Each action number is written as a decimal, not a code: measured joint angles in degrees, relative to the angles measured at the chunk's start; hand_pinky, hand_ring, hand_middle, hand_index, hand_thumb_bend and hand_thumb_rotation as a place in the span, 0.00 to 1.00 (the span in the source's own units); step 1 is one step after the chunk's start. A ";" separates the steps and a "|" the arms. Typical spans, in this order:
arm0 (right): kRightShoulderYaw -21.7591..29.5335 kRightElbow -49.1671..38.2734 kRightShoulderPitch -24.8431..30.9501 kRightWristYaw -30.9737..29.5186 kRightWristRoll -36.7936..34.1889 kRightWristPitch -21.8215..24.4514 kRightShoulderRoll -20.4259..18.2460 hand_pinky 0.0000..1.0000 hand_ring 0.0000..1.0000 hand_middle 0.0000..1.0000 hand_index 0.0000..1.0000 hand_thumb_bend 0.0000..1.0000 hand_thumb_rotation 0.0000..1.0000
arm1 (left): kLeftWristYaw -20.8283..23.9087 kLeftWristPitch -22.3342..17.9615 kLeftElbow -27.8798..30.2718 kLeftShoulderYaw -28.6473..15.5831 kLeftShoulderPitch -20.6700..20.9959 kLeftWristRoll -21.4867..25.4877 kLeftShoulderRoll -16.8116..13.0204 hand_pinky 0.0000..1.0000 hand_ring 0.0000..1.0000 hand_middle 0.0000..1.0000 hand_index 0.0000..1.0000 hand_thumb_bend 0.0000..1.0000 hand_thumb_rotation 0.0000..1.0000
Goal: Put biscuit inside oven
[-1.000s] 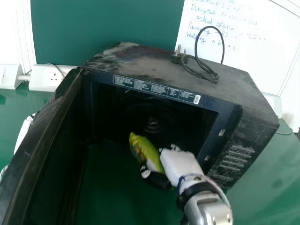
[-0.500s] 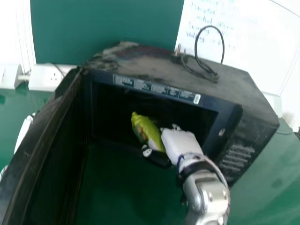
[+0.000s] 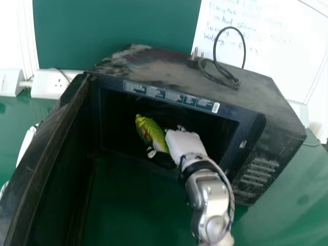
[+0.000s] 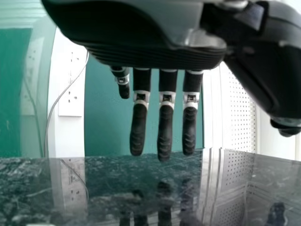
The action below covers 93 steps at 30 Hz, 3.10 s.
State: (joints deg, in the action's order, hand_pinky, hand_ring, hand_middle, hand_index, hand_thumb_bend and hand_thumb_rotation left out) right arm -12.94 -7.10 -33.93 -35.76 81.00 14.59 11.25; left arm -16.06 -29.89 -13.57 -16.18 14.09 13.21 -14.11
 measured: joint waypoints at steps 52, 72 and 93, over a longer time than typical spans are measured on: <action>-14.12 53.19 -23.93 45.67 -21.49 -3.23 5.70 0.49 0.45 0.45 0.51 0.53 0.01 | -0.63 0.12 0.32 -0.07 -0.76 0.94 0.00 0.30 0.37 0.42 0.48 0.51 0.07; -16.27 24.19 -16.66 19.59 -19.93 12.38 9.82 0.76 0.85 0.89 0.90 0.94 0.84 | -0.85 -0.04 -0.36 -0.08 -0.75 0.97 -0.01 0.31 0.38 0.43 0.48 0.51 0.08; -11.81 -8.62 -2.09 0.07 -12.11 20.38 10.81 0.86 0.93 0.96 0.96 0.94 0.88 | -1.00 -0.25 -0.48 -0.08 -0.40 1.00 -0.01 0.31 0.38 0.42 0.48 0.51 0.07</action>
State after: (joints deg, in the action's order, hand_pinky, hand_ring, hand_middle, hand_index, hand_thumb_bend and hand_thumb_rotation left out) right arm -24.74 -15.73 -36.02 -35.69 68.89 34.97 22.06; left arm -17.07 -30.14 -14.05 -16.26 13.69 14.21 -14.12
